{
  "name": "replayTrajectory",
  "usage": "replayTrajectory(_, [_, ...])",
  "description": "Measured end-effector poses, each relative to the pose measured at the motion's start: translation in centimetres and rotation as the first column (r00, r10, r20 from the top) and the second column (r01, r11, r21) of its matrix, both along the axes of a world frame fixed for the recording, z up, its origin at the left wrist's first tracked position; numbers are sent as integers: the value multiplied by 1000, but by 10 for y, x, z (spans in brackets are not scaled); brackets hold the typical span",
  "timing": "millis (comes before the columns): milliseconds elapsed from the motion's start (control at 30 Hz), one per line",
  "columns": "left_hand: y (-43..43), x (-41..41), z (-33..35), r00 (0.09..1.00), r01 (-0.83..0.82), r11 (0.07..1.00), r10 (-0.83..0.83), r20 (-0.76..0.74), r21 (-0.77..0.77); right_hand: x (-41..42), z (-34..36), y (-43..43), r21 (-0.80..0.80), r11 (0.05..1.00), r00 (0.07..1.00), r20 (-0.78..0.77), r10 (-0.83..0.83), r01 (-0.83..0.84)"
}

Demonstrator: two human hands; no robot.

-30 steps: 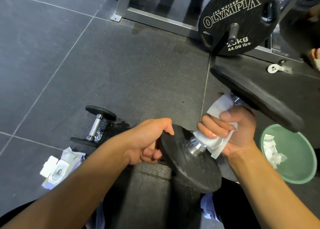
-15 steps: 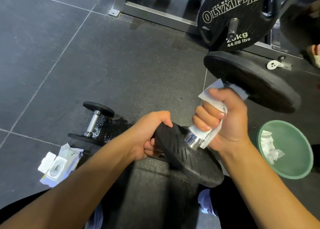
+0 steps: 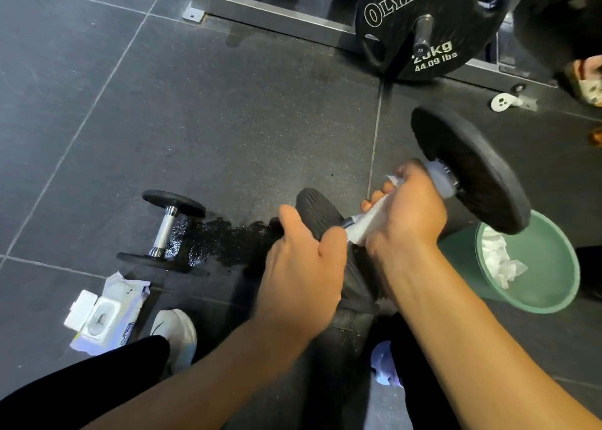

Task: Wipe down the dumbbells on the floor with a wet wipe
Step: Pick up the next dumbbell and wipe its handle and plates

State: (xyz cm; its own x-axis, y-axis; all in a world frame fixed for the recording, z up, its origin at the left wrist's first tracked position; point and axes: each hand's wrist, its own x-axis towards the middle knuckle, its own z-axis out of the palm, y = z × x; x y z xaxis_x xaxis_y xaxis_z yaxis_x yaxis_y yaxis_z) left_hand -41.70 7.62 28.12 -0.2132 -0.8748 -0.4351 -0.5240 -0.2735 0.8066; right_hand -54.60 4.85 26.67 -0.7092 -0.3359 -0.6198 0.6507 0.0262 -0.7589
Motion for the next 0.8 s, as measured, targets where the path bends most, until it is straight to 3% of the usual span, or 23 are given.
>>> replayTrajectory(133, [-9, -1, -10, 997, 70, 997, -70, 12, -38, -7, -5, -1, -49, 998, 994, 95, 47, -42])
replayTrajectory(233, [-28, 5, -12, 987, -83, 979, 107, -122, 184, -8, -3, -2, -156, 961, 965, 98, 244, -228])
replayTrajectory(333, [-33, 14, -14, 960, -84, 928, 173, -222, 363, -11, 2, -1, -280, 870, 899, 52, 435, -405])
replayTrajectory(433, [-42, 23, -12, 947, -33, 895, 170, -272, 445, -14, 6, 2, -396, 740, 804, 6, 595, -544])
replayTrajectory(533, [-56, 36, -7, 951, 62, 825, 122, -285, 562, -16, 7, 10, -488, 535, 643, -74, 762, -690])
replayTrajectory(633, [-65, 49, -7, 964, 159, 712, 37, -263, 683, -13, 1, 15, -723, 321, 475, -12, 880, -612])
replayTrajectory(667, [-66, 52, -9, 964, 181, 679, 22, -266, 712, -11, -1, 16, -780, 300, 460, 18, 888, -549])
replayTrajectory(733, [-67, 53, -13, 960, 203, 633, 20, -278, 747, -5, -1, 17, -772, 381, 501, 94, 860, -509])
replayTrajectory(800, [-64, 51, -16, 959, 217, 623, 6, -282, 752, -1, 1, 17, -608, 566, 596, 183, 782, -557])
